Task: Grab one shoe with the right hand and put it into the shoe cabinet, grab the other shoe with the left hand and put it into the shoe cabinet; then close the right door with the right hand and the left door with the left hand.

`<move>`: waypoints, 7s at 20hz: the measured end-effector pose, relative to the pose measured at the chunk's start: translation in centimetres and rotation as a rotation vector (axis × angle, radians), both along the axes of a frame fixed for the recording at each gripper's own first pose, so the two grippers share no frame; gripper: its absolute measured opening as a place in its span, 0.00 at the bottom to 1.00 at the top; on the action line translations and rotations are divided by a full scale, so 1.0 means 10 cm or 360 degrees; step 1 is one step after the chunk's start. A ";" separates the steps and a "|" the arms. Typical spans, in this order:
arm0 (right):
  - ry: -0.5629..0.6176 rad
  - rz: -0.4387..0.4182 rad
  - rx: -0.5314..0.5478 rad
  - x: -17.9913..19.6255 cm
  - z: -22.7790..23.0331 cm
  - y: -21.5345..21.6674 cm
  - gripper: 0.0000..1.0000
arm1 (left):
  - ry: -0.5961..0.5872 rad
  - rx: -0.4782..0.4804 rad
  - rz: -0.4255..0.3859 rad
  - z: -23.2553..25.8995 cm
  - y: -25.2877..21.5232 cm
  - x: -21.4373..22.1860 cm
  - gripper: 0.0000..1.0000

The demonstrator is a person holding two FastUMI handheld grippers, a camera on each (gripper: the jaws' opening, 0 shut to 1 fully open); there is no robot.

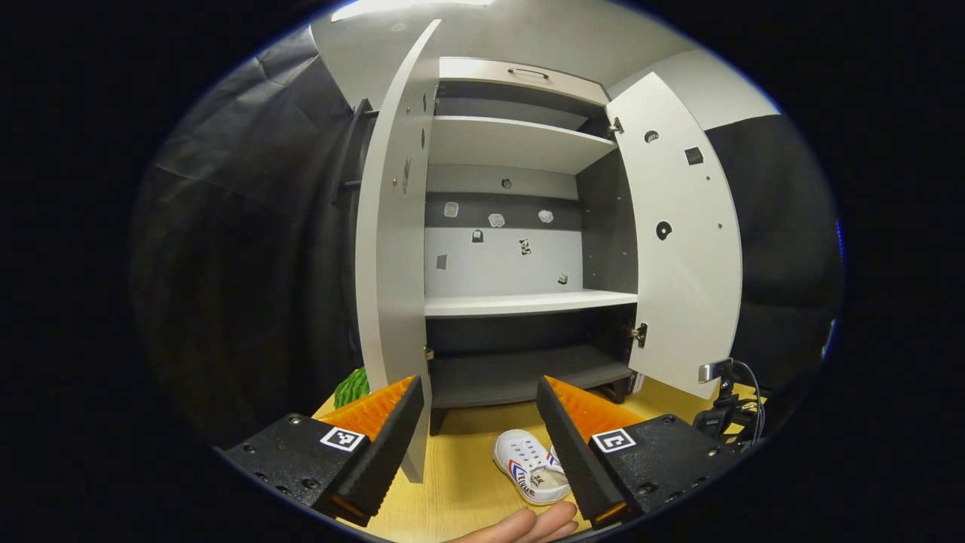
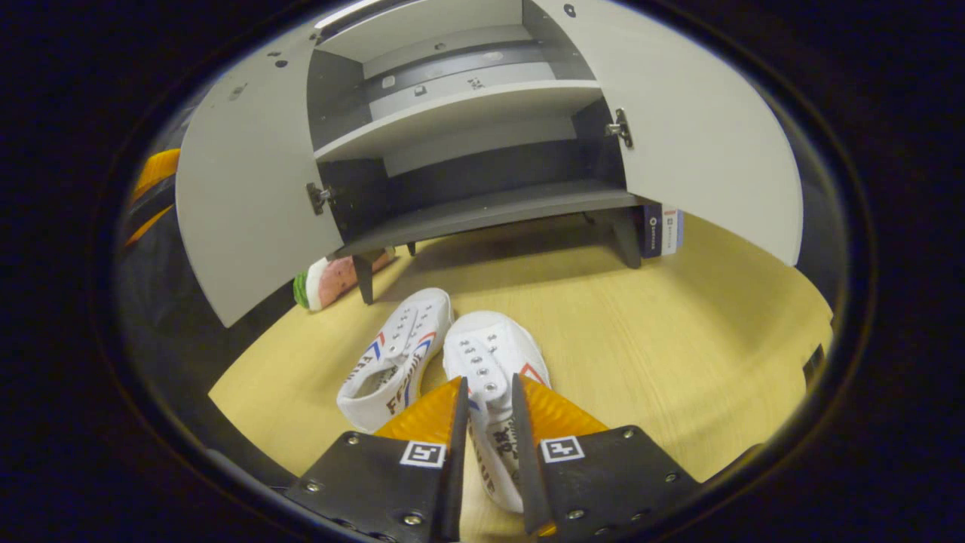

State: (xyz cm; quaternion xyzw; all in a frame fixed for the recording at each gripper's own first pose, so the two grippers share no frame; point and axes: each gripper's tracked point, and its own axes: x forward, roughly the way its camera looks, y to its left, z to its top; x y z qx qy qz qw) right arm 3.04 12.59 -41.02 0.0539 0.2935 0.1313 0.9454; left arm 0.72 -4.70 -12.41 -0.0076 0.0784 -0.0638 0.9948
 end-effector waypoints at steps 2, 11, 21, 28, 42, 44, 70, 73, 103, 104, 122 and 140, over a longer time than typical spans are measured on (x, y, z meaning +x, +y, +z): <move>0.0032 0.0010 -0.0045 -0.03 -0.07 0.01 0.31 | 0.0009 0.0007 -0.0005 -0.03 -0.02 0.02 0.94; 0.0254 -0.0038 -0.0059 -0.01 -0.25 0.16 0.53 | 0.0053 0.0034 -0.0010 -0.17 -0.01 0.08 0.94; 0.0048 -0.0045 0.0000 0.24 -0.30 0.11 0.01 | 0.0076 0.0032 -0.0025 -0.21 -0.11 0.11 0.94; -0.0136 -0.0066 0.0293 0.11 0.27 0.04 0.01 | 0.0023 0.0035 -0.0047 -0.16 -0.12 0.10 0.90; -0.0710 -0.0113 -0.0179 1.37 3.09 0.04 0.01 | -0.0009 -0.0038 -0.0004 -0.41 -0.07 0.36 0.94; -0.0672 -0.0158 -0.0211 1.77 3.36 0.06 0.01 | -0.0072 -0.0039 0.0009 -0.35 -0.06 0.40 0.94; -0.0644 -0.0376 -0.0671 3.80 3.49 -0.03 0.95 | -0.0034 -0.0038 -0.0043 -0.74 -0.25 0.47 0.95; -0.0724 -0.0356 -0.0642 3.25 3.69 -0.08 0.99 | -0.0067 0.0012 -0.0033 -0.63 -0.25 0.40 0.95; -0.0918 -0.0267 -0.0230 -0.56 2.62 -0.65 0.98 | 0.0957 0.0110 0.0006 -2.62 -0.49 0.44 0.95; -0.0916 -0.0244 -0.0218 -0.58 2.59 -0.62 0.99 | 0.0971 0.0125 0.0022 -2.65 -0.46 0.46 0.95; -0.0857 -0.0205 -0.0126 -0.64 2.41 -0.70 1.00 | 0.1105 0.0098 -0.0113 -2.97 -0.62 0.51 0.32; -0.0814 -0.0295 -0.0153 -0.44 2.27 -0.84 1.00 | 0.0998 -0.0189 -0.0112 -2.84 -0.72 0.38 0.71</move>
